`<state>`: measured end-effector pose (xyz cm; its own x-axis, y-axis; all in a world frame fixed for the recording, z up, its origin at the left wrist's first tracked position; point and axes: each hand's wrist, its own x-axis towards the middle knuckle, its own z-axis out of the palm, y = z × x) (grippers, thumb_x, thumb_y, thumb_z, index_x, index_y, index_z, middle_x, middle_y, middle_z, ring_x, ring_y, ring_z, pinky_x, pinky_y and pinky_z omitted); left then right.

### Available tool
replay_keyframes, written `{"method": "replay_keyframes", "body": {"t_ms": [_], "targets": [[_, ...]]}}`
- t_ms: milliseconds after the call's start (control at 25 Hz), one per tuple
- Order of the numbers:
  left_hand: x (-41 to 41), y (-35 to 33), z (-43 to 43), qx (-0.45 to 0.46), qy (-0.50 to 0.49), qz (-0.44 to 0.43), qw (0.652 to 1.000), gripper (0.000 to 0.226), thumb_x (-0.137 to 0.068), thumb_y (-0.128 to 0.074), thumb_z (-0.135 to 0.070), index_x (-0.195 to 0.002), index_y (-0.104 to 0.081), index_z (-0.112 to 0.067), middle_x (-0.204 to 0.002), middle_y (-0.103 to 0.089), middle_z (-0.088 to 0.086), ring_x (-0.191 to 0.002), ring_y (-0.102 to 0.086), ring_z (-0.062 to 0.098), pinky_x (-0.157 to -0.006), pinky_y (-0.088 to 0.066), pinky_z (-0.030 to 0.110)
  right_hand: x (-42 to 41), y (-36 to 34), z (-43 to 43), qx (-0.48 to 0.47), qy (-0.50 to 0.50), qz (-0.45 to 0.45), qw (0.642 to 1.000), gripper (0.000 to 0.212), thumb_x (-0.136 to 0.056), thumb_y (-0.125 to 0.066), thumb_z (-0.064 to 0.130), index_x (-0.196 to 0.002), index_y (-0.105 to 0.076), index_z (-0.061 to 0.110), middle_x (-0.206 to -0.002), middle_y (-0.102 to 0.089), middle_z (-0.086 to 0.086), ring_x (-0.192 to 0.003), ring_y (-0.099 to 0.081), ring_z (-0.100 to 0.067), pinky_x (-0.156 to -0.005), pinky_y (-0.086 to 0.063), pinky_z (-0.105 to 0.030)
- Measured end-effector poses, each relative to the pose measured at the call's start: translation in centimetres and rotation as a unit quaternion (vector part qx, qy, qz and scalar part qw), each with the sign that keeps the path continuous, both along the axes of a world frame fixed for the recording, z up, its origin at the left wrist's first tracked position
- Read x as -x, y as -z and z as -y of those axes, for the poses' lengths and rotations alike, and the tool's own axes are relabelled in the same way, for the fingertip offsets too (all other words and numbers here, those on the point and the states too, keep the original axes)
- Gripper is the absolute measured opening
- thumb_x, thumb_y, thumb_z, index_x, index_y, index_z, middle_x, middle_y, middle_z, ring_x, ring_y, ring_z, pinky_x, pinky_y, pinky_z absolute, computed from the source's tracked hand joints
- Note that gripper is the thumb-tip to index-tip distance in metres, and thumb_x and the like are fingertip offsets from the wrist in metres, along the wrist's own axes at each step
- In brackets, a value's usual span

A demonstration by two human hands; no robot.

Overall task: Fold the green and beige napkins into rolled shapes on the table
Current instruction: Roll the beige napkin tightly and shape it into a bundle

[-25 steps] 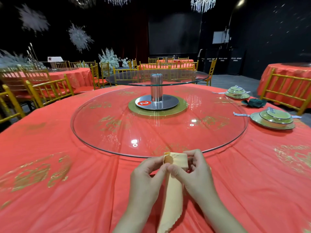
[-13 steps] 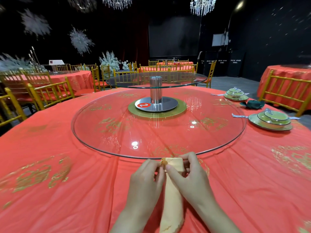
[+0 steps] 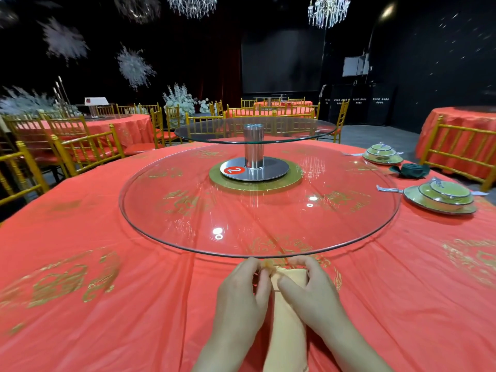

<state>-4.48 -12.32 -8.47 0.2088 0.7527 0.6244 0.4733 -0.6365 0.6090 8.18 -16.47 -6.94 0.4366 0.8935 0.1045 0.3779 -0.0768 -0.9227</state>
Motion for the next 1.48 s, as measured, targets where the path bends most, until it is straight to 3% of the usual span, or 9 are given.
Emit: {"method": "replay_keyframes", "body": {"t_ms": [320, 400, 600, 680, 800, 960, 1080, 1240, 1480], "targets": [[-0.3, -0.2, 0.6, -0.033, 0.001, -0.011, 0.999, 0.029, -0.082, -0.055, -0.017, -0.071, -0.036, -0.037, -0.061, -0.038, -0.025, -0.059, -0.040, -0.011, -0.057, -0.029, 0.004, 0.0, 0.1, -0.1, -0.004, 0.004, -0.010, 1.000, 0.030, -0.065, -0.069, 0.043, -0.089, -0.054, 0.033, -0.089, -0.062, 0.014, -0.089, -0.060, -0.012, -0.076, -0.043, -0.029], [-0.4, -0.2, 0.7, -0.023, 0.017, 0.012, 1.000, 0.019, -0.082, -0.054, -0.023, -0.071, -0.045, -0.037, -0.062, -0.047, -0.024, -0.061, -0.045, -0.010, -0.058, -0.032, 0.004, -0.3, 0.0, 0.0, -0.016, -0.001, -0.013, 1.000, 0.028, -0.063, -0.067, 0.043, -0.085, -0.053, 0.035, -0.088, -0.062, 0.016, -0.087, -0.060, -0.009, -0.075, -0.044, -0.027], [-0.5, -0.5, 0.0, 0.176, 0.119, 0.196, 0.957, 0.015, -0.077, -0.063, -0.040, -0.077, -0.074, -0.030, -0.078, -0.072, -0.003, -0.074, -0.065, 0.011, -0.071, -0.056, 0.038, -0.6, 0.0, -0.2, -0.058, -0.002, -0.015, 0.998, 0.031, -0.059, -0.057, 0.036, -0.090, -0.054, 0.033, -0.089, -0.063, 0.014, -0.086, -0.060, -0.011, -0.075, -0.045, -0.026], [-0.5, -1.0, 0.2, 0.246, 0.151, 0.243, 0.926, 0.030, -0.085, -0.064, -0.042, -0.072, -0.075, -0.017, -0.079, -0.072, 0.005, -0.075, -0.066, 0.015, -0.066, -0.056, 0.035, -0.6, -0.2, -0.1, -0.063, -0.007, -0.026, 0.998, 0.030, -0.059, -0.058, 0.037, -0.088, -0.054, 0.032, -0.087, -0.063, 0.013, -0.082, -0.061, -0.009, -0.071, -0.045, -0.024], [-0.5, -1.5, 0.2, 0.315, 0.172, 0.291, 0.887, 0.022, -0.077, -0.065, -0.033, -0.067, -0.076, -0.017, -0.075, -0.070, 0.007, -0.072, -0.061, 0.018, -0.064, -0.051, 0.030, -0.5, -0.3, 0.0, -0.066, -0.023, -0.038, 0.997, 0.033, -0.060, -0.060, 0.040, -0.092, -0.055, 0.031, -0.088, -0.065, 0.010, -0.081, -0.061, -0.007, -0.071, -0.046, -0.023], [-0.3, -1.4, 0.1, 0.267, 0.163, 0.253, 0.915, 0.015, -0.071, -0.077, -0.008, -0.065, -0.067, -0.015, -0.063, -0.067, -0.001, -0.061, -0.058, 0.009, -0.063, -0.047, 0.023, -0.4, 0.0, 0.0, -0.056, -0.058, -0.054, 0.995, 0.035, -0.062, -0.059, 0.044, -0.095, -0.053, 0.032, -0.091, -0.064, 0.008, -0.080, -0.060, -0.008, -0.070, -0.046, -0.025], [-0.2, -1.2, 0.2, 0.227, 0.163, 0.212, 0.936, 0.013, -0.064, -0.073, -0.021, -0.070, -0.063, -0.016, -0.067, -0.068, -0.004, -0.065, -0.060, 0.006, -0.063, -0.047, 0.019, -0.5, 0.3, -0.1, -0.039, -0.082, -0.060, 0.994, 0.048, -0.055, -0.053, 0.055, -0.099, -0.050, 0.035, -0.097, -0.065, 0.002, -0.086, -0.061, -0.015, -0.077, -0.050, -0.035], [0.1, -0.3, -0.2, 0.158, 0.134, 0.116, 0.971, 0.017, -0.064, -0.063, -0.041, -0.070, -0.057, -0.026, -0.074, -0.063, 0.000, -0.071, -0.061, 0.011, -0.065, -0.049, 0.035, -0.7, -0.1, 0.2, -0.017, -0.108, -0.062, 0.992, 0.051, -0.058, -0.046, 0.052, -0.106, -0.050, 0.036, -0.107, -0.062, 0.002, -0.099, -0.059, -0.014, -0.086, -0.047, -0.034], [0.3, -0.9, 0.4, 0.061, 0.091, -0.001, 0.994, 0.015, -0.076, -0.055, -0.018, -0.068, -0.046, -0.027, -0.071, -0.054, -0.005, -0.067, -0.053, 0.010, -0.061, -0.045, 0.029, -0.5, -0.3, 0.4, -0.007, -0.098, -0.044, 0.994, 0.041, -0.067, -0.038, 0.040, -0.103, -0.053, 0.030, -0.099, -0.062, 0.007, -0.093, -0.056, -0.009, -0.075, -0.042, -0.027]]}}
